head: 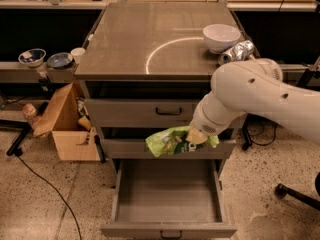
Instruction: Place green rice chip bag into bottom drawer
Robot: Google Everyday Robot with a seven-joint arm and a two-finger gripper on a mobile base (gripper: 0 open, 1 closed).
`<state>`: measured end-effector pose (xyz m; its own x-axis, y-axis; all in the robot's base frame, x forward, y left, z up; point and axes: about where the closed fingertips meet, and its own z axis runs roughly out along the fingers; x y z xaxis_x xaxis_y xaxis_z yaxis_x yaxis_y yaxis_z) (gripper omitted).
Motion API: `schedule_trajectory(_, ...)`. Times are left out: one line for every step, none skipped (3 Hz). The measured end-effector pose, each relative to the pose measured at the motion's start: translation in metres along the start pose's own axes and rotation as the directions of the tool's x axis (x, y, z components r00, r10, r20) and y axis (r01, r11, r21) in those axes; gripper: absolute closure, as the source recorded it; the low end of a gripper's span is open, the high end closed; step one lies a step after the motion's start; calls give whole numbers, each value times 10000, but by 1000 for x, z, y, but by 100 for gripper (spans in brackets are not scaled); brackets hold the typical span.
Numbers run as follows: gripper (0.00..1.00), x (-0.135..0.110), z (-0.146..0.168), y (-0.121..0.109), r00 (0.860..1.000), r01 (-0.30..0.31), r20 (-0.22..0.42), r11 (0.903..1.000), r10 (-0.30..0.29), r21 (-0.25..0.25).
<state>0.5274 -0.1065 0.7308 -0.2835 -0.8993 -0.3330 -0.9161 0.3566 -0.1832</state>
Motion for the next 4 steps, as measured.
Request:
schedule_trajectory(100,10,32,16,9992,-399,-97,9987,396,-306)
schedule_trajectory(100,20,69,35,9986,-511,-170,9966,501,-642)
schedule_trajectory(100,34,118,65,9991,-349,-305,9896,310,-1394)
schedule_trajectory(100,42,150,84,9994,-139,-353,9806,72,-1954)
